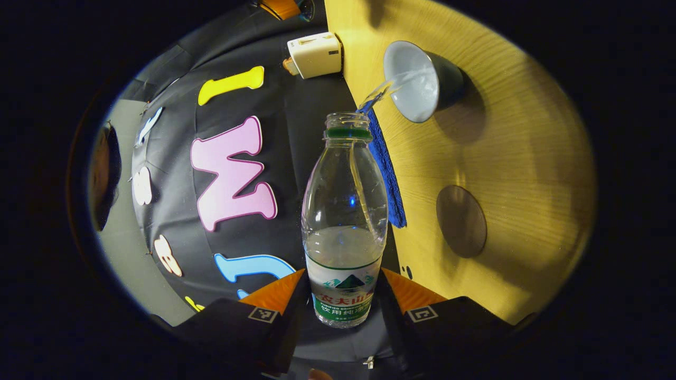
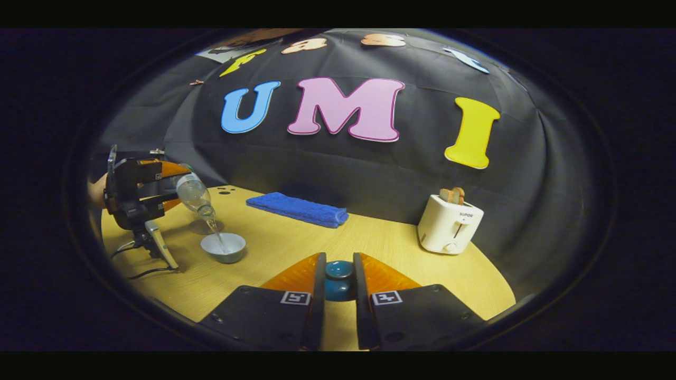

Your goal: Open the teacup lid with one hand, grasp the water bottle and pour water into the teacup with the other hand; after pouring, place the water bottle on the coaster and then close the teacup lid.

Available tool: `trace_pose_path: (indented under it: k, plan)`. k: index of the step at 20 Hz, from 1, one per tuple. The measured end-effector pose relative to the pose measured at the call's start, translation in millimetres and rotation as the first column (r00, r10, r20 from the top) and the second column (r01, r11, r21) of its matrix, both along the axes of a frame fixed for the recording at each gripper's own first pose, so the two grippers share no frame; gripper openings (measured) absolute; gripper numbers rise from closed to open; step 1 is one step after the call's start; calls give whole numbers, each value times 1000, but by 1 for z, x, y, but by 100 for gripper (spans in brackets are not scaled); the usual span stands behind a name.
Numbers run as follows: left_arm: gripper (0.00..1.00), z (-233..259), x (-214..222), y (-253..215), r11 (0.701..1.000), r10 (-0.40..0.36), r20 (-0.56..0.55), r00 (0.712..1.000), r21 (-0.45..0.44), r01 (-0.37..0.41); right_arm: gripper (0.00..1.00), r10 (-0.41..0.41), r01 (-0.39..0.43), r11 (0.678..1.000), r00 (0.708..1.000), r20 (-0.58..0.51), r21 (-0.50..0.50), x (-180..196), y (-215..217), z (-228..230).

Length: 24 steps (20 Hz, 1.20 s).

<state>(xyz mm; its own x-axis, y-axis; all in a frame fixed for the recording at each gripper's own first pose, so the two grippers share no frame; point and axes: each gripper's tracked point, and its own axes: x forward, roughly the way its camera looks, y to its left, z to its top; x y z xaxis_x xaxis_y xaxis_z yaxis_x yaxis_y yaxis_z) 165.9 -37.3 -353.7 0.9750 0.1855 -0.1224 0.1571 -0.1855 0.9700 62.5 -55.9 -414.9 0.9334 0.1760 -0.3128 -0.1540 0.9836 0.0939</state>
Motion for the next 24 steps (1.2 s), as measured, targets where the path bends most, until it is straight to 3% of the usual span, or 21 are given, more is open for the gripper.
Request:
trace_pose_path:
  k: [4,9,15,16,24]
  plan:
    - [73,7,5,1,999,-28,16,999,33,28,23,-2,2,1000,1000,3,-3,-1,-1,1]
    - [73,23,12,-1,993,-79,64,995,91,73,31,1,-1,1000,1000,2,-3,-2,-2,-3]
    - [73,34,16,-7,986,-117,103,988,131,104,23,-15,15,1000,1000,4,3,0,-6,0]
    - [73,35,17,-9,984,-128,110,986,137,113,27,-16,16,1000,1000,5,1,0,-7,0]
    - [73,54,23,-30,955,-242,173,955,217,202,23,-22,22,1000,1000,13,3,1,-6,4]
